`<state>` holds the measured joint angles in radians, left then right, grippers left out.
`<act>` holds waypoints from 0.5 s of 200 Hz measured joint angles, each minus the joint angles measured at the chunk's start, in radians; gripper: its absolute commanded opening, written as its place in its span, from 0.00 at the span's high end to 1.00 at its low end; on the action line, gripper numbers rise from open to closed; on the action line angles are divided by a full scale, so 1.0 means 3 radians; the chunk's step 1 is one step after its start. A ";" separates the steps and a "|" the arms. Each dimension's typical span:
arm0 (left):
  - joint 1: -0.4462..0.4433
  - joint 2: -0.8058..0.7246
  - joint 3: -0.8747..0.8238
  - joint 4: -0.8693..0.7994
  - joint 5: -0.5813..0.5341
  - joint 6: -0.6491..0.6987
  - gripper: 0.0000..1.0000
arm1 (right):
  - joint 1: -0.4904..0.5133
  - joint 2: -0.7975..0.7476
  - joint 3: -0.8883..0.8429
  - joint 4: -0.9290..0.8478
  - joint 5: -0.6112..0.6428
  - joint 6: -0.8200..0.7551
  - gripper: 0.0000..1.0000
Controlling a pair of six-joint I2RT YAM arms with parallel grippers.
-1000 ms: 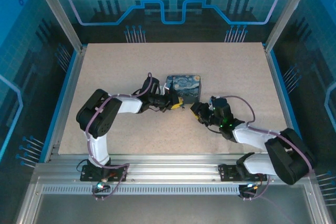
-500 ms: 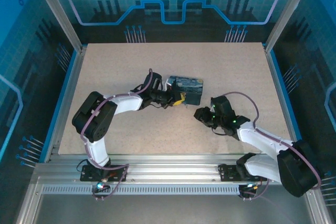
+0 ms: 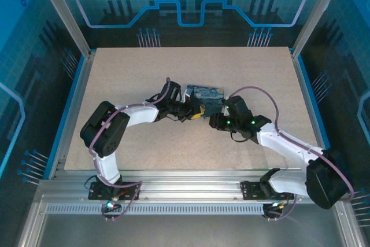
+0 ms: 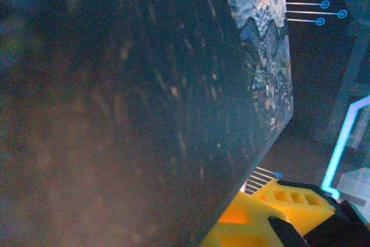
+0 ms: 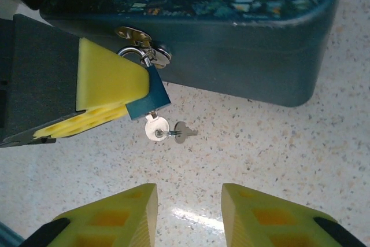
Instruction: Unlock the padlock with the key
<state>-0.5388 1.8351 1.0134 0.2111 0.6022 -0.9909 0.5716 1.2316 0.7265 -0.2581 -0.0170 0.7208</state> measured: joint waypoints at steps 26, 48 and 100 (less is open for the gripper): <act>0.0000 0.0000 0.0005 -0.0019 -0.0003 0.0010 1.00 | 0.0034 0.0203 0.0175 -0.0070 0.0057 -0.0167 0.62; -0.0001 0.0000 0.0020 -0.0028 -0.0003 0.0011 1.00 | 0.0081 0.0369 0.0320 -0.0108 0.0120 -0.0291 0.59; -0.0003 0.0000 0.0025 -0.0066 -0.0003 0.0014 1.00 | 0.0189 0.0704 0.0571 -0.0160 0.0223 -0.0487 0.62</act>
<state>-0.5396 1.8351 1.0210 0.1913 0.6014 -0.9867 0.6285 1.4429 0.8978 -0.3061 0.0498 0.5747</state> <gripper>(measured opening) 0.078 0.391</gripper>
